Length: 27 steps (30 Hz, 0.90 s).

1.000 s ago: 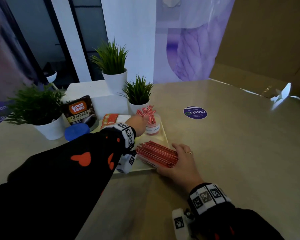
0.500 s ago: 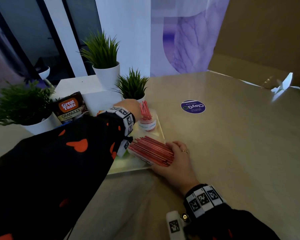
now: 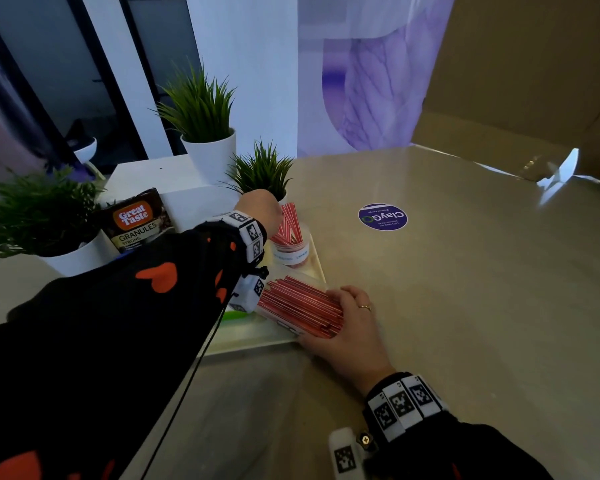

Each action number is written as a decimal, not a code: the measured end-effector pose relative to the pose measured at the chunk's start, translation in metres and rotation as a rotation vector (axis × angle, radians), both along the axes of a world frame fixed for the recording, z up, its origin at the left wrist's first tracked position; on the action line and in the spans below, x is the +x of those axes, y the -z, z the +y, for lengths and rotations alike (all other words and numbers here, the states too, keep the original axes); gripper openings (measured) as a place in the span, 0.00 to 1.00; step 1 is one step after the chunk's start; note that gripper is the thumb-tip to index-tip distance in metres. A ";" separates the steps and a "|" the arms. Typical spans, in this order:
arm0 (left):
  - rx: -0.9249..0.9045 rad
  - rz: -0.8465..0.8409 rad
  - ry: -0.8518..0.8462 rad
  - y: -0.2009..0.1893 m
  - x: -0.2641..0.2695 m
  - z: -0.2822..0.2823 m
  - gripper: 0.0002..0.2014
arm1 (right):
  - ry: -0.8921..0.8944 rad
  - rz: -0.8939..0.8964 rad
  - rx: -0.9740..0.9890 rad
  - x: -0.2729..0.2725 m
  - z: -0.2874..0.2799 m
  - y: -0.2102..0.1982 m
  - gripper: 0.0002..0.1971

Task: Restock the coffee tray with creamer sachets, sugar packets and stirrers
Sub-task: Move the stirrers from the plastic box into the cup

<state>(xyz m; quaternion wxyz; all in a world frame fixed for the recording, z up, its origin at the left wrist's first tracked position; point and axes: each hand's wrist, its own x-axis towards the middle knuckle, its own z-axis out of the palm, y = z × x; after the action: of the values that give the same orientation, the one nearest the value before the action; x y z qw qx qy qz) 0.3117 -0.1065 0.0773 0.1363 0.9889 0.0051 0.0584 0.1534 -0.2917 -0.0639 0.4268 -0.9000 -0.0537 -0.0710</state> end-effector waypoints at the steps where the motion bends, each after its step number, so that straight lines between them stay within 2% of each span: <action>1: -0.020 -0.013 0.032 0.000 -0.007 -0.003 0.11 | -0.001 -0.009 0.002 0.000 0.000 0.000 0.47; 4: -0.155 0.092 0.281 0.003 -0.035 -0.011 0.02 | 0.006 -0.045 0.037 -0.001 0.000 -0.002 0.46; 6: -0.068 0.248 0.465 0.008 -0.054 -0.015 0.03 | 0.009 -0.045 0.063 -0.001 0.000 -0.003 0.46; 8: 0.102 0.345 0.534 0.018 -0.067 -0.017 0.08 | 0.009 -0.030 0.070 -0.001 -0.001 -0.003 0.48; 10: 0.202 0.356 0.550 0.030 -0.074 -0.018 0.13 | 0.007 -0.016 0.093 -0.001 -0.002 -0.002 0.49; 12: 0.211 0.346 0.547 0.040 -0.079 -0.017 0.15 | 0.001 0.000 0.121 -0.002 -0.002 -0.002 0.49; 21: 0.239 0.307 0.520 0.059 -0.088 -0.022 0.13 | -0.010 -0.001 0.178 -0.004 -0.003 -0.002 0.50; 27: 0.178 0.287 0.526 0.064 -0.091 -0.019 0.08 | 0.014 -0.019 0.219 -0.005 -0.003 0.002 0.53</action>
<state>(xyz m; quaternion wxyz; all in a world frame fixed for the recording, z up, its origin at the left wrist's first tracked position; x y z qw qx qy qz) 0.2202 -0.1260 0.0135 0.0575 0.9625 -0.2370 -0.1187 0.1480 -0.2946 -0.0658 0.5214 -0.8476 -0.0435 -0.0882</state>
